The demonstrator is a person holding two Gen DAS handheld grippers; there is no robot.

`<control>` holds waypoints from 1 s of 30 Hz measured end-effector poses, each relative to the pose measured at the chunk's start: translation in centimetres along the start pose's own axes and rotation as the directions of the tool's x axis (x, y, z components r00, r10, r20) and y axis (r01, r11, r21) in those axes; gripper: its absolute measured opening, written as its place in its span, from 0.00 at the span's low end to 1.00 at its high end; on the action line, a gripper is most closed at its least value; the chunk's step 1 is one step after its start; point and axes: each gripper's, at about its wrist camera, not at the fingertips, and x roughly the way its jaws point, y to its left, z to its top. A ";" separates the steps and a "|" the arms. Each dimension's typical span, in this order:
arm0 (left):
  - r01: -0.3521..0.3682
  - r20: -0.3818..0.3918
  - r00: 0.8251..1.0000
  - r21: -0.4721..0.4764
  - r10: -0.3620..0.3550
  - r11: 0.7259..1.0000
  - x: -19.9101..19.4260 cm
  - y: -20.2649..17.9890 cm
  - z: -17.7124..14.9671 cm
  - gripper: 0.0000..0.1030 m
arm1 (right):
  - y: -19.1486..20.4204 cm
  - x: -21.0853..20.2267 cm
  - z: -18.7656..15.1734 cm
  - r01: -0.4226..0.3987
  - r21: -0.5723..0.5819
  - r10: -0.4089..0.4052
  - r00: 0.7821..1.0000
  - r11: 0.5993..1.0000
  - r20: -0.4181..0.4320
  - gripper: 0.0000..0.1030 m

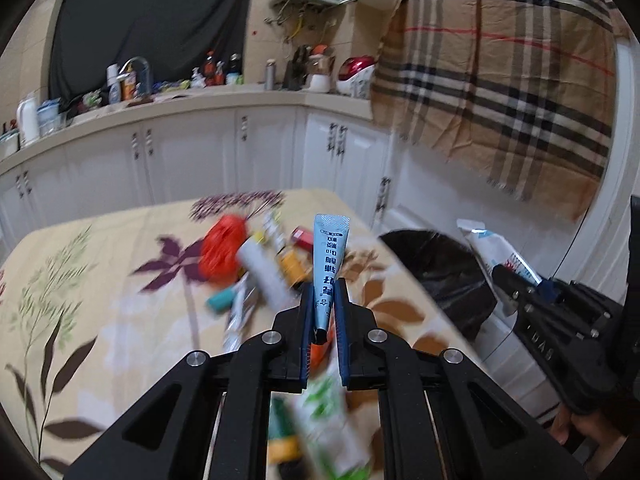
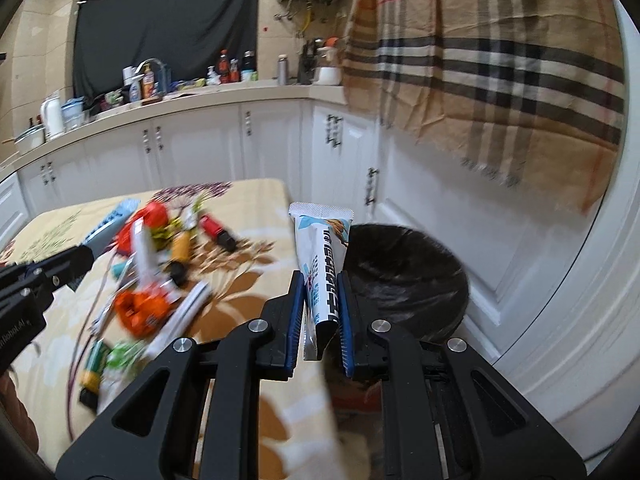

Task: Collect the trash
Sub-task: 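Carry both held tubes over the black trash bin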

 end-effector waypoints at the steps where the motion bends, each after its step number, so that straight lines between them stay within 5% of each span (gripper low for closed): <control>1: 0.004 0.005 1.000 0.009 -0.004 1.000 0.5 -0.5 0.5 0.11 | -0.6 0.4 0.3 0.009 0.008 -0.009 1.000 1.000 0.003 0.16; 12: 0.035 -0.027 0.999 0.073 -0.033 0.997 7.7 -5.6 3.7 0.11 | -5.5 5.7 2.9 0.084 0.065 -0.084 0.996 0.994 0.008 0.16; 30: 0.007 -0.123 0.992 0.128 0.009 0.992 17.3 -11.2 5.5 0.11 | -11.2 13.4 2.5 0.132 0.146 -0.124 0.990 0.981 -0.062 0.16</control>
